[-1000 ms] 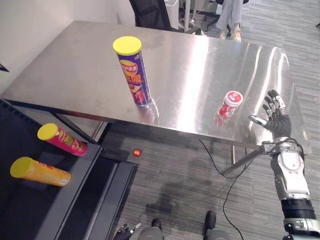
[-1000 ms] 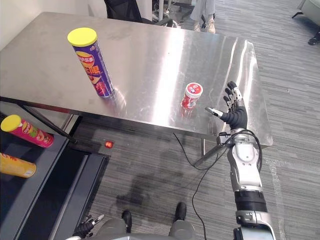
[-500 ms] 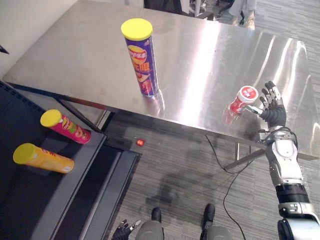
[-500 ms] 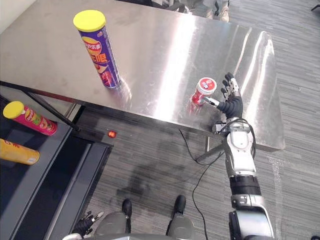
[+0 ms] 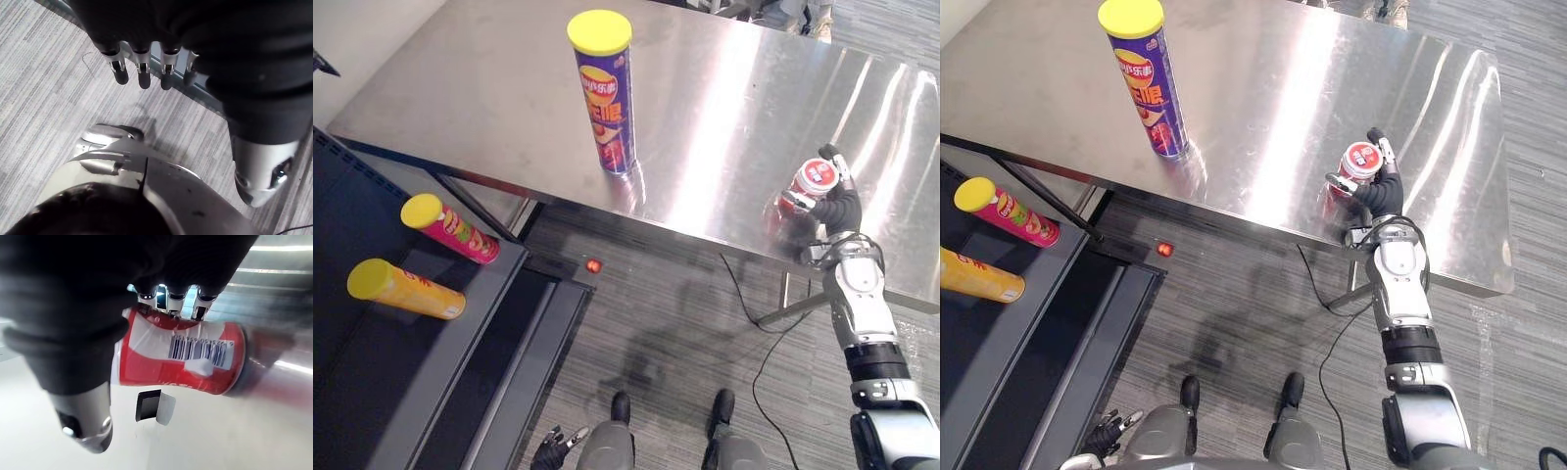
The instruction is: Put the gum and the chips on the shelf.
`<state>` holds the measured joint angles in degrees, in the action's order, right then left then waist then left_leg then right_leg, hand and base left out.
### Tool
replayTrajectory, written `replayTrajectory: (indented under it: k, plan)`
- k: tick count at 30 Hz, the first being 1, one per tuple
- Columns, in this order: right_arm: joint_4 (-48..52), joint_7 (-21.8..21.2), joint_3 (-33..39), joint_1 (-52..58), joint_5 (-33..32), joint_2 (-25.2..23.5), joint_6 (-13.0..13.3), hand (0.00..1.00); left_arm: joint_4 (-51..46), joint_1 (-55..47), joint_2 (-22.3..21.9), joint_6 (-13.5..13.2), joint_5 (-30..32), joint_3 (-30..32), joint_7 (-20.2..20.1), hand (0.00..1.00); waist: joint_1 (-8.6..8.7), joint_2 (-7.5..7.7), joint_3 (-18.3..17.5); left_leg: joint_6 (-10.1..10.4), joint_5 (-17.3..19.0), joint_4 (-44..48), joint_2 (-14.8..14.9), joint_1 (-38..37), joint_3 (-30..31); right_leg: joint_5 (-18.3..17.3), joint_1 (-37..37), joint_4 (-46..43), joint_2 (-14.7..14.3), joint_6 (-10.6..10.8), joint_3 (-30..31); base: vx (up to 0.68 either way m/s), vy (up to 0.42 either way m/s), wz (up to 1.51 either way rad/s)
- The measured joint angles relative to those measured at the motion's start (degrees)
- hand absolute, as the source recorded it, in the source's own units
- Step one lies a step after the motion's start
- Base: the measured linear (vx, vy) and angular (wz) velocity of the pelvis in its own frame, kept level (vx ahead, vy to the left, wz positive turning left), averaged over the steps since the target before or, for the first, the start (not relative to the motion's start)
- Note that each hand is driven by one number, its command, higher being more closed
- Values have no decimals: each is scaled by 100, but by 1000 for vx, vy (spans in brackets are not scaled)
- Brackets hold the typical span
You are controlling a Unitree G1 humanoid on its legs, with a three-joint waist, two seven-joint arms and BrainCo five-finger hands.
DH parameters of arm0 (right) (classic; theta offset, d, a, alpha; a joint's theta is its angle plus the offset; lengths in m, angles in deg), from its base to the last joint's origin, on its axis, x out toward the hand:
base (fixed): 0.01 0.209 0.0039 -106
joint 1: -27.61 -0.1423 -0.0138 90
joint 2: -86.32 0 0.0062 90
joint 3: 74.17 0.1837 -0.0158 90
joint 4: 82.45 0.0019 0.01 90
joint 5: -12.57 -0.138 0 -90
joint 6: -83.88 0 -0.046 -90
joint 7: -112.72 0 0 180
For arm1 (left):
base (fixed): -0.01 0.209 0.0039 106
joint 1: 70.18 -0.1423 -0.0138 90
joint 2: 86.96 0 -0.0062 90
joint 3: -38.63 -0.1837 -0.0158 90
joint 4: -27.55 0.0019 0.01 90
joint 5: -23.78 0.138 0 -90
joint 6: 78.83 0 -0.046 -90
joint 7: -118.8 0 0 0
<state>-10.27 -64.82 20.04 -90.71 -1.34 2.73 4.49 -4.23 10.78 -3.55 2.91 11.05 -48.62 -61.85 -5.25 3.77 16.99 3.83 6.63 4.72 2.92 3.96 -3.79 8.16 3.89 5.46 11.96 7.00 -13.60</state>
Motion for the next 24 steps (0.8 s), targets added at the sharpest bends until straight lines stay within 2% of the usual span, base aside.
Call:
replayTrajectory:
  k: [4,15,24]
  plan:
    - [3,6,-30,-21,29,-173,3,100,1,0,1,2,1,1,31,0,6,8,14,33,-155,-180,14,-1,14,0,75,2,-19,0,6,-68,-39,1]
    - [204,-27,-256,77,43,-343,0,100,-11,2,8,4,9,7,37,0,3,25,22,76,-211,-251,96,-27,3,-1,98,0,-106,1,70,-28,-15,-1]
    - [1076,10,-232,388,45,-344,0,100,-124,-16,-20,13,54,107,38,0,7,30,19,79,-202,-256,116,-117,-64,-1,70,-23,-116,1,167,0,1,-3]
